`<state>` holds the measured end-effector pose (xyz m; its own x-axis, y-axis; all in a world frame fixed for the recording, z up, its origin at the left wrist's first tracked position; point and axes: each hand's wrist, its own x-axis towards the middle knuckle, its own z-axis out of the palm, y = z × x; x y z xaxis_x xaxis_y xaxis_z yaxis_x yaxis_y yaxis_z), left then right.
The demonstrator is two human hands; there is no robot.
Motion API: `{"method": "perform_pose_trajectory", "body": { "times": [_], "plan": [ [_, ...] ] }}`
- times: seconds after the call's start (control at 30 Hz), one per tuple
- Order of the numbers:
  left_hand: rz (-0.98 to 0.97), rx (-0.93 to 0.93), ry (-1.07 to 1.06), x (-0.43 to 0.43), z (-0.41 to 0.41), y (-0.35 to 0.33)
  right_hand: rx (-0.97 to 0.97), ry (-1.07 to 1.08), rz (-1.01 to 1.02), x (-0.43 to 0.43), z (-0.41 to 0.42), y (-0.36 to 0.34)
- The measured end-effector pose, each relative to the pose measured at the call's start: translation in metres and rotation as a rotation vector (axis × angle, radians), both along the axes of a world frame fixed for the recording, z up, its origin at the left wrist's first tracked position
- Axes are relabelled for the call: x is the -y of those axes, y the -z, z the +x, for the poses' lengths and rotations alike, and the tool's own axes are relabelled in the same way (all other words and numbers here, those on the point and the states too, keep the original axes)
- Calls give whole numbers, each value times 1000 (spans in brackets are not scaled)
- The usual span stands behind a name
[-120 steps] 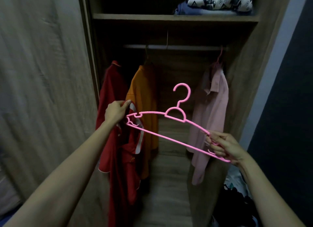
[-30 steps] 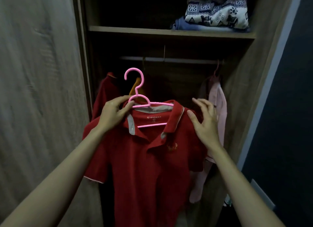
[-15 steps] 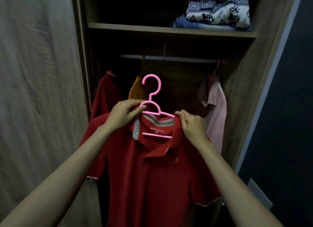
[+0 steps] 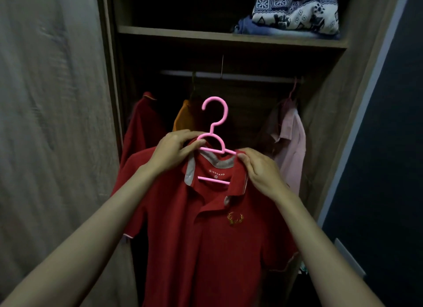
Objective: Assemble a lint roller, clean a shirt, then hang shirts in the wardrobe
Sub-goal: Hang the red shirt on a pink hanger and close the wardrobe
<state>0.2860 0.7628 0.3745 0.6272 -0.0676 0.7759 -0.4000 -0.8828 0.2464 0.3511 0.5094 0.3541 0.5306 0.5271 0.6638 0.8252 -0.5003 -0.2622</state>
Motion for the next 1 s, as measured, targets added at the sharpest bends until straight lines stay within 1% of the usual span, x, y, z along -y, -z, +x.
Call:
{"method": "perform_pose_trajectory", "body": {
  "times": [0.1,0.2,0.3,0.4,0.5,0.53,0.57,0.63,0.77,0.83,0.9,1.0],
  "plan": [
    [57,4,18,14,0,-5,51,-25,-4,-10,-5,-8],
    [99,-5,-3,10,-2,-9,33,-22,95,-3,0,-10],
    [122,-7,-61,-3,-6,-6,-29,-33,191,10,5,-11],
    [51,-10,-39,0,-5,-1,-194,-114,130,21,-3,-20],
    [-43,-5,55,7,-4,-1,-399,-182,-66,57,-7,-33],
    [-72,-4,91,10,-5,-2,-483,-197,-107,73,-8,-35],
    [-98,-2,123,14,-6,-3,-559,-209,-103,88,-9,-36],
    [-132,-3,175,26,-6,-6,-646,-230,5,112,-13,-34],
    [-127,-61,243,44,4,-9,-637,-196,132,148,-19,-31],
    [-140,-70,233,42,6,-5,-635,-164,190,172,-22,-33],
    [-119,-56,153,33,5,1,-616,-111,246,197,-26,-37],
    [-2,17,-67,12,2,15,-630,-57,343,216,-32,-45]
  ]
}}
